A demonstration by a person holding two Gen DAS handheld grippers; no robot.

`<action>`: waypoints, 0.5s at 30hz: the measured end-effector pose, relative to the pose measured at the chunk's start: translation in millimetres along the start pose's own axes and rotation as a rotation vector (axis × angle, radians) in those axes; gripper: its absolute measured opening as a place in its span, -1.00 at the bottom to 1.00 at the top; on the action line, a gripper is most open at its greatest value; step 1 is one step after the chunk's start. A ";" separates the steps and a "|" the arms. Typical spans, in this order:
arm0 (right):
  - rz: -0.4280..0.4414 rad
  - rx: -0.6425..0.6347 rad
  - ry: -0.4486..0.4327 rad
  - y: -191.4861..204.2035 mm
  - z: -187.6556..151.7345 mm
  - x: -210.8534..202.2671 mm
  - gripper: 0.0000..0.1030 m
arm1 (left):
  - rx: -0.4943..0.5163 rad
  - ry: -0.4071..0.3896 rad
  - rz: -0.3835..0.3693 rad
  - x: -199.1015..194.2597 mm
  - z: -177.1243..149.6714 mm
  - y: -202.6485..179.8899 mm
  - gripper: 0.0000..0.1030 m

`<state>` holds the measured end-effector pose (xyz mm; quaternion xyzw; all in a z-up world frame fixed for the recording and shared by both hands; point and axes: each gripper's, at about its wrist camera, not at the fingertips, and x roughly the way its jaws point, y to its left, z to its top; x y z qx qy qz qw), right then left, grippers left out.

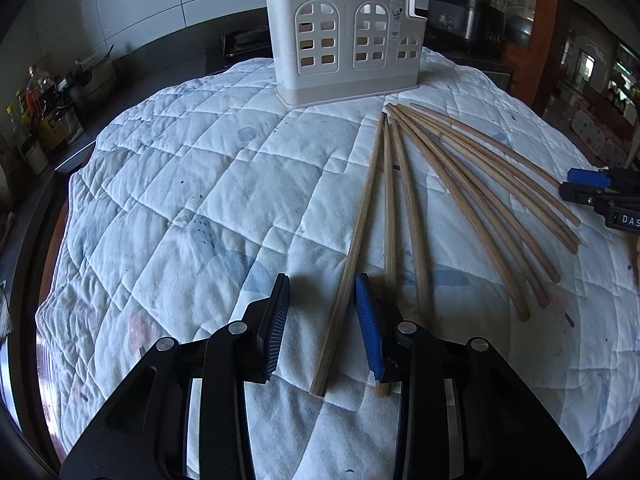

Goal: Organize utensils
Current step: 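Lower the left tool onto a wooden chopstick and close it while the right tool grasps another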

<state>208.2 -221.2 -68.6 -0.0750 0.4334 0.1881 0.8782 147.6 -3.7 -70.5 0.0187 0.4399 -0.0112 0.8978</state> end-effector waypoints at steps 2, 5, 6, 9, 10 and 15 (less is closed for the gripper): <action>-0.002 -0.003 0.004 0.5 -0.9 2.4 -0.26 | -0.019 -0.003 -0.004 -0.7 -1.4 -0.3 -0.34; 0.005 -0.005 0.005 1.2 -2.9 3.5 -0.43 | -0.039 -0.003 -0.026 -1.7 -3.4 -0.2 -0.36; 0.006 -0.008 0.006 1.8 -3.0 3.7 -0.46 | -0.035 -0.004 -0.023 -1.7 -3.7 -1.0 -0.36; 0.003 -0.018 0.004 3.6 -2.9 4.4 -0.57 | -0.033 -0.004 -0.024 -1.0 -3.7 -0.9 -0.36; 0.003 -0.017 0.002 3.4 -2.9 4.7 -0.62 | -0.029 -0.005 -0.023 -0.6 -4.0 -1.1 -0.40; 0.010 -0.012 -0.020 3.8 -3.0 -2.5 -0.76 | -0.008 -0.016 -0.024 -0.8 -2.7 -2.9 -0.69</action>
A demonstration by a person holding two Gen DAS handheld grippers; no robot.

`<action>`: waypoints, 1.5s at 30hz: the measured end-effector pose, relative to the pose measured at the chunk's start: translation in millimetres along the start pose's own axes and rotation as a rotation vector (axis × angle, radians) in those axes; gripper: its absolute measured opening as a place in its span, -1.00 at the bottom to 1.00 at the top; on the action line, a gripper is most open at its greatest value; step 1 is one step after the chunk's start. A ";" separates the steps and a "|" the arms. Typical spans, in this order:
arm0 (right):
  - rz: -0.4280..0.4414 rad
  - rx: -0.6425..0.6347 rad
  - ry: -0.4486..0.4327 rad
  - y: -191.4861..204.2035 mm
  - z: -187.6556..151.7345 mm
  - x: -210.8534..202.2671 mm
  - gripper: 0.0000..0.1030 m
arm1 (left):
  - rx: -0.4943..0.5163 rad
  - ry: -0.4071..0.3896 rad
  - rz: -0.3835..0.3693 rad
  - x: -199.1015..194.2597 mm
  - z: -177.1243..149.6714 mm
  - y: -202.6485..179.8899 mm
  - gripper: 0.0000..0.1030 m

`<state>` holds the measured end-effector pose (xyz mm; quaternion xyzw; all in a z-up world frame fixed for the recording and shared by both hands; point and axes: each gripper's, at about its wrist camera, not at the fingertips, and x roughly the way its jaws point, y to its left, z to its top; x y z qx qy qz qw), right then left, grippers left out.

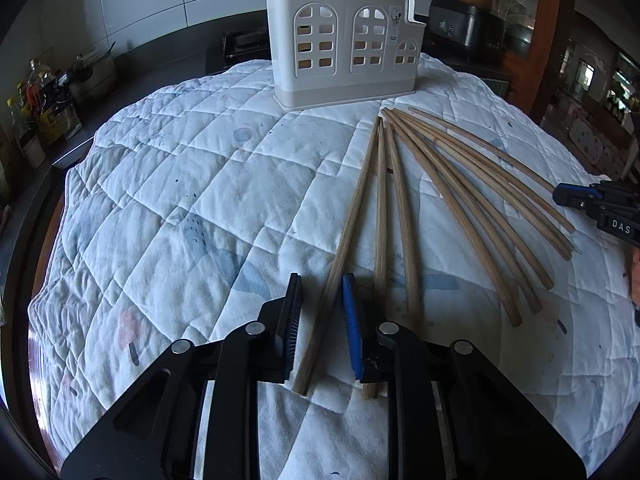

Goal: Organize utensils
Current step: 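Lower the left tool onto a wooden chopstick and close it while the right tool grasps another, then carry the chopstick in the left tool into the white caddy and open it while the right tool does likewise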

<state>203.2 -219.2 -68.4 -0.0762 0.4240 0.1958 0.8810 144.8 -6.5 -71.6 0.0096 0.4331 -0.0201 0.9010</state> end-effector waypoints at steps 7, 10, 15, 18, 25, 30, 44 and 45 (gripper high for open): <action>0.006 0.002 -0.088 8.8 5.2 -33.9 -0.84 | -0.016 -0.033 -0.022 -9.3 4.3 1.4 -0.85; 0.014 0.004 -0.146 13.0 13.6 -55.7 -0.86 | -0.056 -0.065 -0.052 -20.5 7.2 6.8 -0.86; 0.035 0.013 -0.246 18.7 34.3 -89.4 -0.87 | -0.084 -0.167 -0.088 -51.0 15.4 7.8 -0.90; 0.048 0.012 -0.276 22.1 48.8 -99.4 -0.87 | -0.095 -0.218 -0.103 -66.1 23.2 8.5 -0.90; 0.057 -0.029 -0.290 30.5 88.1 -107.6 -0.87 | -0.110 -0.284 -0.137 -85.5 48.1 16.8 -0.90; 0.062 -0.050 -0.291 26.7 130.6 -118.9 -0.87 | -0.084 -0.314 -0.151 -99.3 79.0 20.1 -0.90; 0.008 -0.088 -0.353 25.4 265.8 -159.4 -0.87 | -0.036 -0.367 -0.170 -138.4 163.9 27.7 -0.90; -0.001 -0.090 -0.351 26.5 271.0 -156.0 -0.87 | -0.032 -0.384 -0.165 -144.5 171.3 27.8 -0.90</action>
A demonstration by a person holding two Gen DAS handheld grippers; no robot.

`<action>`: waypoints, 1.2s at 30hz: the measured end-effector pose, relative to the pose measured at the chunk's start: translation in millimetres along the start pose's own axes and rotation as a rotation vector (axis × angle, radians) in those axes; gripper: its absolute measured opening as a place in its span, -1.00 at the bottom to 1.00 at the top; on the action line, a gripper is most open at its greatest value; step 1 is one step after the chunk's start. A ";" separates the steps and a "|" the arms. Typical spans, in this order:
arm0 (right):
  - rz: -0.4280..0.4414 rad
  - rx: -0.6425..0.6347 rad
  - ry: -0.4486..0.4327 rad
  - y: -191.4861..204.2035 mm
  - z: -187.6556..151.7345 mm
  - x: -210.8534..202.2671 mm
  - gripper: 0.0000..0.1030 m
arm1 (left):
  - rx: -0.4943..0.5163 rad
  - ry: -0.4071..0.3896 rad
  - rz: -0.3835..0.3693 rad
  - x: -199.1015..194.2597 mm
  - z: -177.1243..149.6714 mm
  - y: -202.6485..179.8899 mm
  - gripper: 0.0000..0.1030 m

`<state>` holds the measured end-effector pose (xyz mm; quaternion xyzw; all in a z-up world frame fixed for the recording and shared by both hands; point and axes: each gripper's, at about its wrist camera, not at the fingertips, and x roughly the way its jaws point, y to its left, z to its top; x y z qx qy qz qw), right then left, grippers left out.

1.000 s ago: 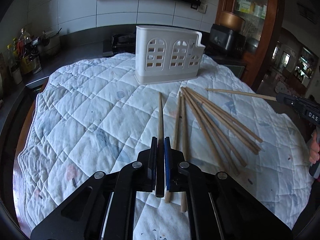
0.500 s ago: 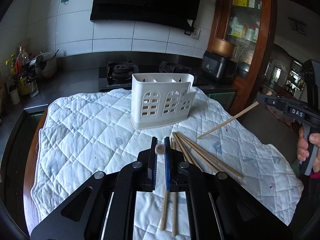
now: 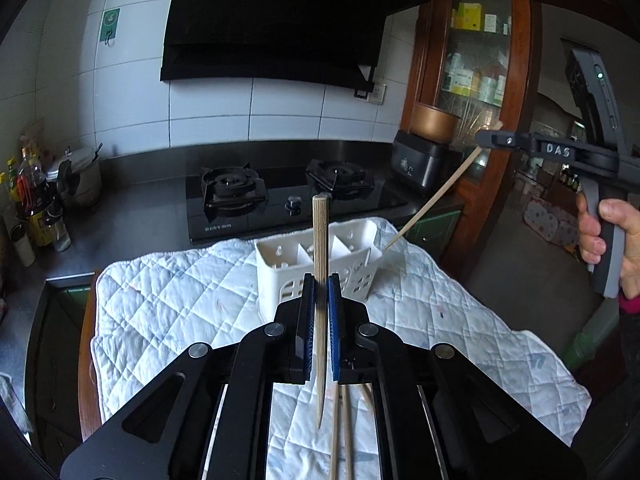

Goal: Organize utensils
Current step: 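Carry the chopstick in the left tool into the white caddy and open it while the right tool does likewise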

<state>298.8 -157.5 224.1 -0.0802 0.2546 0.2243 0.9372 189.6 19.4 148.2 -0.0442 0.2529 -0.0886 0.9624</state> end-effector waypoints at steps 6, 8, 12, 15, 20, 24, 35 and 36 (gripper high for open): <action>0.000 0.007 0.046 1.3 1.1 34.8 -0.87 | 0.074 -0.138 0.045 -16.6 57.9 -15.4 -0.90; -0.007 -0.001 0.061 3.1 -1.9 46.3 -0.87 | 0.091 -0.176 0.062 -16.1 74.6 -19.8 -0.90; -0.001 -0.005 0.091 5.1 -9.7 63.4 -0.87 | 0.089 -0.222 0.087 -4.4 99.8 -23.1 -0.90; 0.002 -0.006 0.103 4.1 -14.2 71.7 -0.87 | 0.079 -0.239 0.096 9.4 111.1 -23.2 -0.90; -0.005 -0.009 0.118 3.3 -21.7 78.6 -0.87 | 0.049 -0.254 0.101 33.4 118.0 -16.8 -0.90; -0.005 -0.018 0.124 2.8 -27.3 83.3 -0.87 | 0.026 -0.245 0.115 53.0 114.0 -8.8 -0.90; 0.002 -0.018 0.137 3.6 -36.5 92.5 -0.87 | -0.027 -0.172 0.116 91.8 90.7 13.7 -0.90; 0.003 -0.016 0.138 3.4 -37.0 92.8 -0.87 | -0.029 -0.165 0.114 93.9 88.9 15.3 -0.90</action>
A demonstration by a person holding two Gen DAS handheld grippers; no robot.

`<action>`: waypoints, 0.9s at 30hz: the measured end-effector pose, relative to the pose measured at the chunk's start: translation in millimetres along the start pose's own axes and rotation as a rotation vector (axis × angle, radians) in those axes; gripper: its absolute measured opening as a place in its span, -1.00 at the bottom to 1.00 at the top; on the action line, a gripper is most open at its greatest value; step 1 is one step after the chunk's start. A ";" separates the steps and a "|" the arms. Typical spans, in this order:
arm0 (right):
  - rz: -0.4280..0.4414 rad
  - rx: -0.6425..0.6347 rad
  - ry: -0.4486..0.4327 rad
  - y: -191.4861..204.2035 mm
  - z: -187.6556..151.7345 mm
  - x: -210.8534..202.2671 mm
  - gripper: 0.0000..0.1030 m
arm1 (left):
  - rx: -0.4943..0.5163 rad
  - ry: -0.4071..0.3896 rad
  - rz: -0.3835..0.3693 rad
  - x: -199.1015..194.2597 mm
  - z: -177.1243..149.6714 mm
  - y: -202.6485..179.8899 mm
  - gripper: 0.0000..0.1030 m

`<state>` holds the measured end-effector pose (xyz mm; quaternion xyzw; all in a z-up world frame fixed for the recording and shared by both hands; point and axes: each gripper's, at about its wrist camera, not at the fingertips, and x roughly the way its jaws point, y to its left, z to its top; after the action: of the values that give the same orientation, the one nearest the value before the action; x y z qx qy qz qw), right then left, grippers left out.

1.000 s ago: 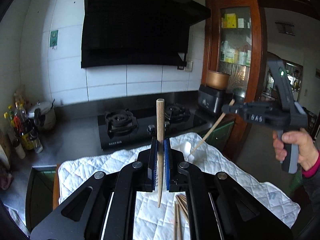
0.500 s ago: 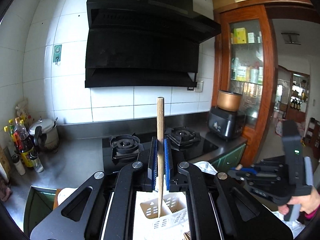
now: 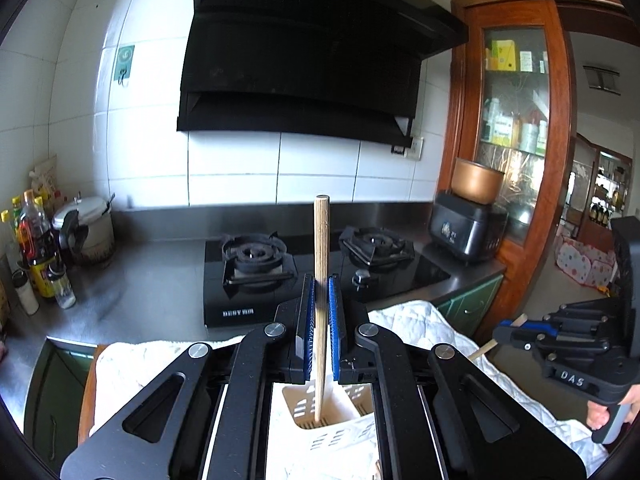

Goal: Organize utensils
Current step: 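Carry the chopstick in the left tool into the white caddy and open it while the right tool does likewise, then withdraw both open tools from the caddy back toward the chopsticks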

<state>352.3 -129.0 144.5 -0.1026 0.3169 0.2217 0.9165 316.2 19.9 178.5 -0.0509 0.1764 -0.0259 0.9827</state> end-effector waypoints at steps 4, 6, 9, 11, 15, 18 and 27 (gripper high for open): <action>0.002 0.010 -0.002 -0.9 -0.7 -0.8 -0.87 | -0.013 0.028 -0.010 5.5 -9.1 3.3 -0.89; 0.003 0.013 -0.002 -1.7 -0.8 -1.7 -0.87 | -0.013 0.041 -0.012 7.8 -13.0 3.5 -0.89; 0.002 0.012 -0.002 -1.6 -1.5 -2.7 -0.87 | -0.015 0.060 -0.016 10.7 -19.5 3.8 -0.87; -0.001 0.014 -0.003 -1.6 -1.5 -3.9 -0.87 | -0.021 0.072 -0.019 12.6 -22.8 5.3 -0.87; 0.000 0.017 -0.017 -2.5 -0.5 -10.0 -0.86 | -0.031 0.076 -0.021 10.6 -26.1 5.9 -0.84; -0.004 0.020 -0.032 -2.6 -0.2 -16.8 -0.77 | -0.033 0.073 -0.016 5.7 -26.0 5.2 -0.84; 0.003 0.055 -0.101 -6.4 -19.8 -57.4 -0.27 | -0.056 0.056 -0.015 -38.6 -31.5 7.5 -0.82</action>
<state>304.5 -160.7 165.3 -0.0657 0.2764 0.2192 0.9334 269.3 27.1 161.6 -0.0790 0.2040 -0.0299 0.9753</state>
